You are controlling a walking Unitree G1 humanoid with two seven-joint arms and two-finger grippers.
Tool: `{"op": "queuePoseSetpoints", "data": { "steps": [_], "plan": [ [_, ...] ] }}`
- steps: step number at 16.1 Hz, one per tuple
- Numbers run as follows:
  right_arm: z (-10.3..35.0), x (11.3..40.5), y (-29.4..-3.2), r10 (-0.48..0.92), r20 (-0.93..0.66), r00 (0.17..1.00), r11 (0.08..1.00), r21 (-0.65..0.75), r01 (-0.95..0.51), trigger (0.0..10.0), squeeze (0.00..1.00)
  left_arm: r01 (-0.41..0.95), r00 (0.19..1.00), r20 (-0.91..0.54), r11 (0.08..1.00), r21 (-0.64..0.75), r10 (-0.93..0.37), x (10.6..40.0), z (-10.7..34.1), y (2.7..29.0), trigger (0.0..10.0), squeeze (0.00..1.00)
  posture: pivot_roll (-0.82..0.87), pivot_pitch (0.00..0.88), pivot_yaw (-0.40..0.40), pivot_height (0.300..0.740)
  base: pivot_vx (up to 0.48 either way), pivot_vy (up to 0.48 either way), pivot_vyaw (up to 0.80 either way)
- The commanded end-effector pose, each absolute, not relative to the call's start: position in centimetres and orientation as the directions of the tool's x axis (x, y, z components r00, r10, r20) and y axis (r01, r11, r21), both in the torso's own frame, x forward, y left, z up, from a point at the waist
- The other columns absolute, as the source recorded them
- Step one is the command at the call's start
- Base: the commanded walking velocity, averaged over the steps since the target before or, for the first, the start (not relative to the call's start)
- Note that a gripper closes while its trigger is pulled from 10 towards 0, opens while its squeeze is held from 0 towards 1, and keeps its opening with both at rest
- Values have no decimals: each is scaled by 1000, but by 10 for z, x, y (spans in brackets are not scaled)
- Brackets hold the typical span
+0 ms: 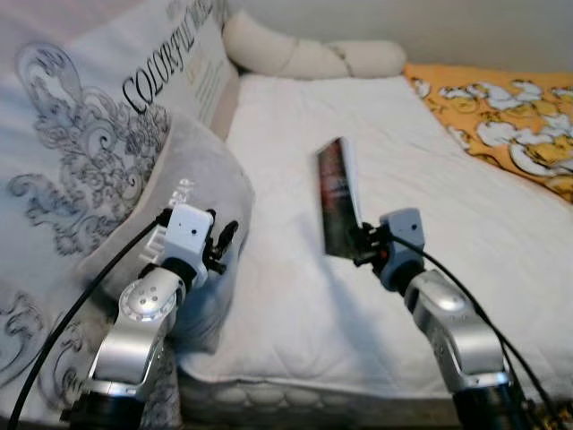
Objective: Clean up the room
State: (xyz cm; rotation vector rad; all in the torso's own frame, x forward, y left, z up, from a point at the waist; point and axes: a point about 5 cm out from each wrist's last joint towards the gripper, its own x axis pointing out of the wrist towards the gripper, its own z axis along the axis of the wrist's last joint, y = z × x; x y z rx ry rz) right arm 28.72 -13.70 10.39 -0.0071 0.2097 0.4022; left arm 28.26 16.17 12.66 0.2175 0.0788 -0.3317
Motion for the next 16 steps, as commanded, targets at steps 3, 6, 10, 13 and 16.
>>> {"op": "queuePoseSetpoints", "data": {
  "steps": [3, 6, 10, 13, 16],
  "plan": [
    [111, 285, -144, 363, -186, 913, 931, 46, -361, 10000, 0, 354, 934, -120, 912, 205, -336, 280, 128, 156, 10000, 0, -13, 0, -14, 740, 0, 0, 0],
    [111, 283, -151, 304, -191, 933, 952, 15, -307, 10000, 0, 353, 933, -137, 917, 183, -332, 279, 125, 153, 10000, 0, -25, 0, -7, 740, 0, 0, 0],
    [111, 283, -153, 227, -176, 958, 974, 24, -227, 10000, 0, 262, 961, -135, 954, 147, -243, 279, 121, 158, 10000, 0, -25, 0, -11, 740, 0, 0, 0],
    [108, 281, -148, 208, -179, 962, 978, 25, -207, 10000, 0, 229, 968, -141, 962, 150, -209, 278, 120, 165, 10000, 0, -26, 0, -5, 740, 253, 0, 0],
    [110, 282, -149, 189, -173, 967, 982, 30, -186, 10000, 0, 226, 968, -142, 963, 149, -205, 281, 121, 165, 10000, 0, -24, 0, -7, 740, 291, 0, 0]
  ]
}}
